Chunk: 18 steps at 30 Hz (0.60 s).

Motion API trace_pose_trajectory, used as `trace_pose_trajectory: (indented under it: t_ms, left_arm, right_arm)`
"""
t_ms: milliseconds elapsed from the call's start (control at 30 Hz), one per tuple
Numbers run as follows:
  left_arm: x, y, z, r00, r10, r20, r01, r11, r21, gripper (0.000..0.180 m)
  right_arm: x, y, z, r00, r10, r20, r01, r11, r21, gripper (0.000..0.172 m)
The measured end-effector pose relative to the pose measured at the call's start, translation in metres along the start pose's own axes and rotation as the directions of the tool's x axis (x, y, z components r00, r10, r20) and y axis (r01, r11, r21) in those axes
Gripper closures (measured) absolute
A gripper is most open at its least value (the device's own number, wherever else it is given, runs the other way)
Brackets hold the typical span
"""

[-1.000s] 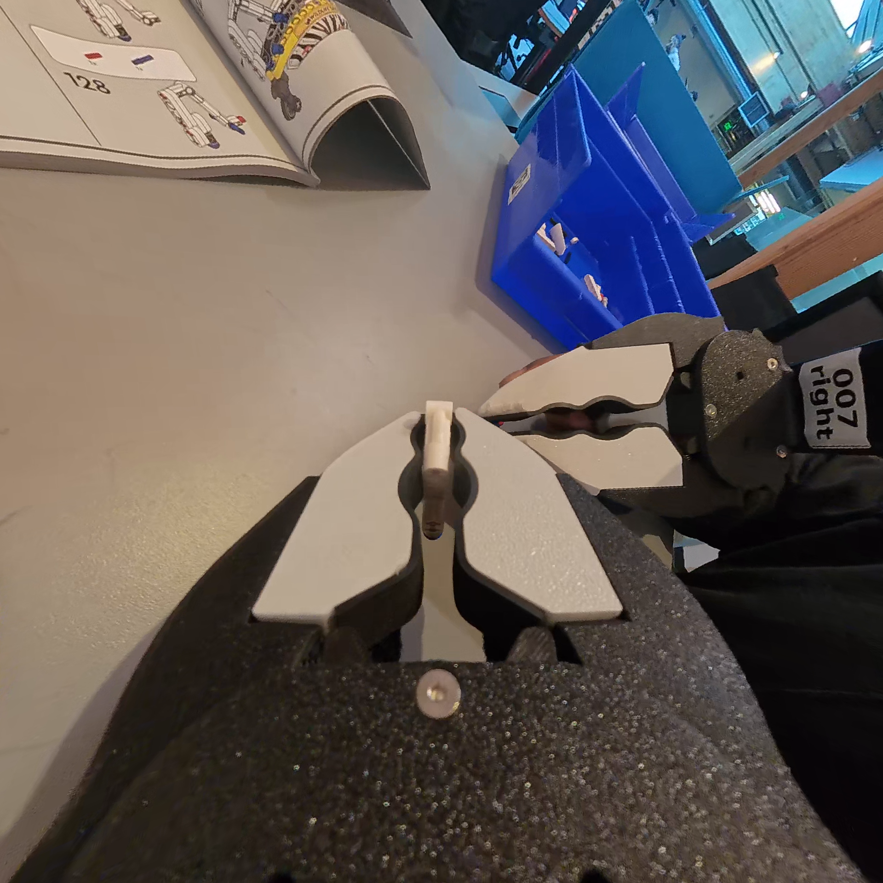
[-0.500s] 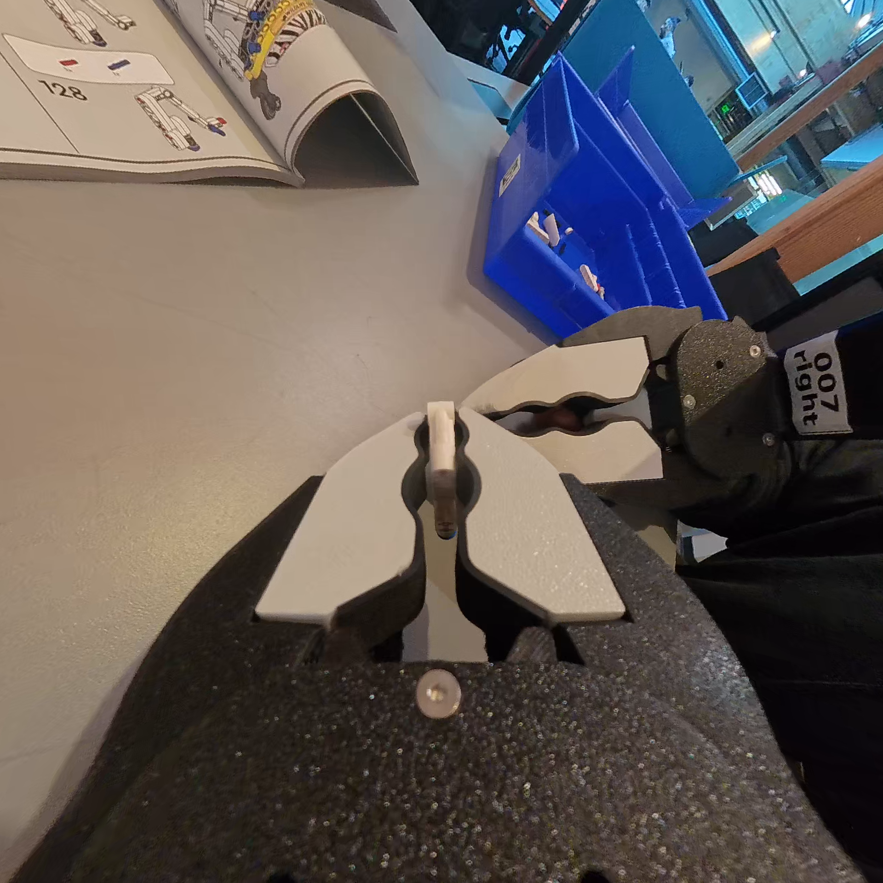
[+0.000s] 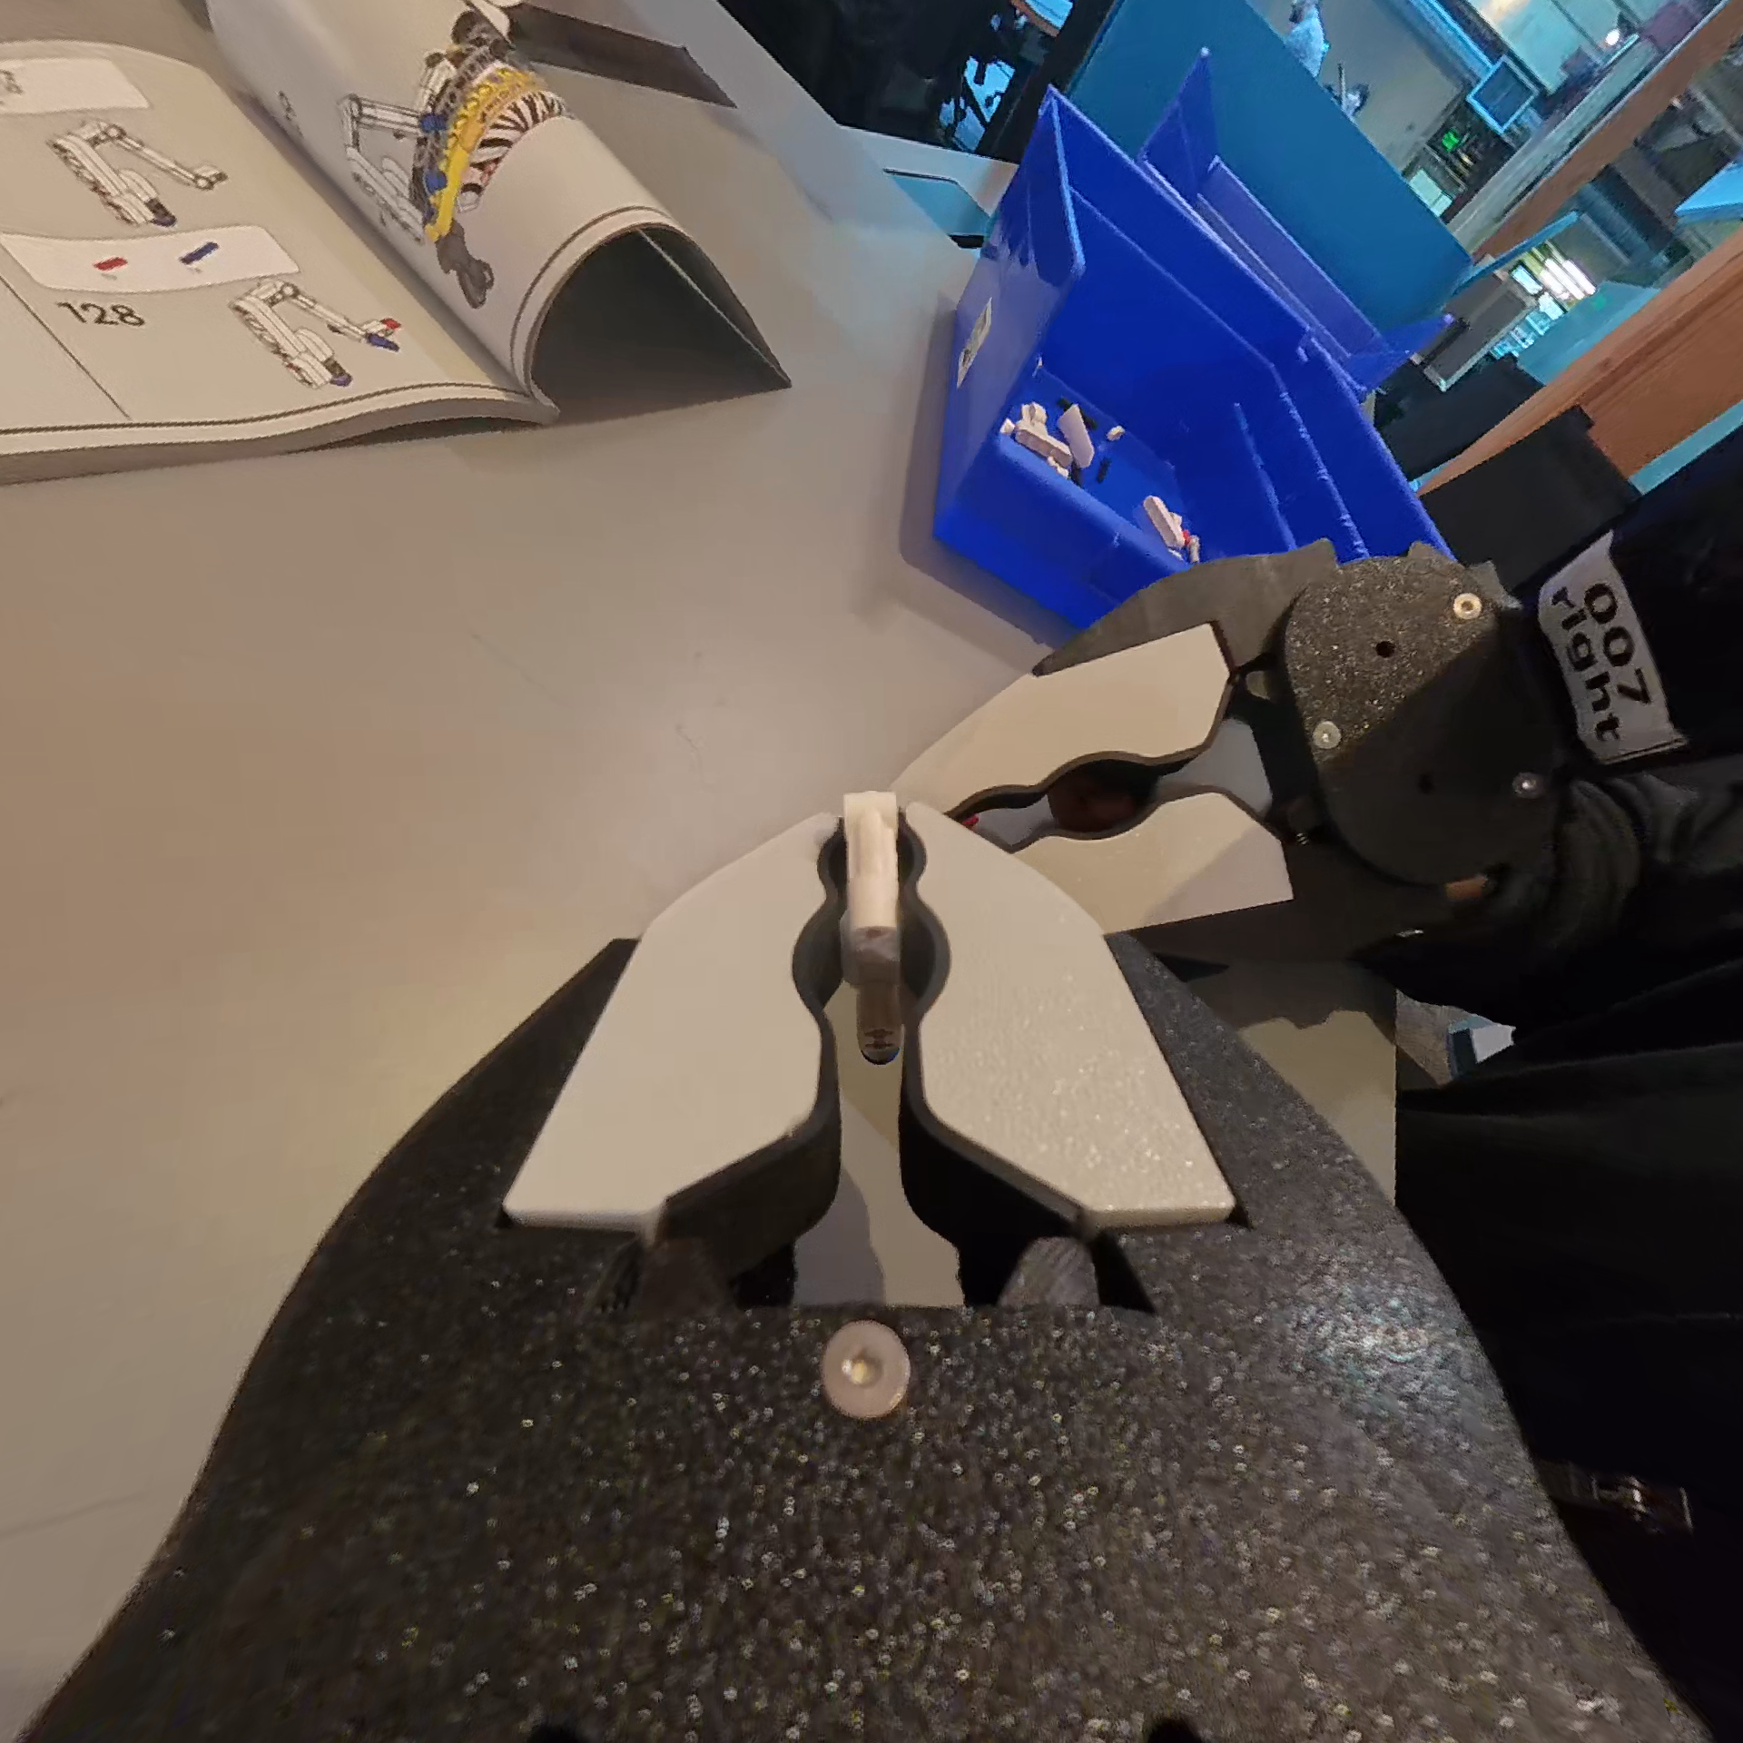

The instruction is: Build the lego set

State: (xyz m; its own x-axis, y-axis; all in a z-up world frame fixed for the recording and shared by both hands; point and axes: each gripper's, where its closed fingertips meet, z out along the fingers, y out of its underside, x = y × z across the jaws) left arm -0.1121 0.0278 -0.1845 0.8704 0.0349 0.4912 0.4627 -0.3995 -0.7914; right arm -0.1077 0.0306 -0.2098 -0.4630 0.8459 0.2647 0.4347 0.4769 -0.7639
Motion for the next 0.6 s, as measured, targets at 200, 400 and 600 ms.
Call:
trace_pose_trajectory:
  t_ms: [200,400,600]
  left_arm:
    - [-0.0041,-0.0002,-0.0011,1.000,-0.002,0.020,0.002,1.000,-0.002,0.173]
    - [-0.0061,0.0002,-0.0016,1.000,-0.017,0.019,0.018,1.000,-0.008,0.173]
    - [-0.0064,0.0011,-0.0013,1.000,-0.022,0.015,0.023,1.000,-0.015,0.173]
  right_arm:
    - [0.0007,-0.0028,-0.0023,1.000,0.022,0.020,-0.022,0.999,0.031,0.167]
    - [0.0008,-0.0060,-0.0047,0.999,0.022,0.032,-0.024,0.998,0.066,0.167]
    - [0.0005,-0.0097,-0.0067,0.999,0.010,0.031,-0.013,0.996,0.093,0.167]
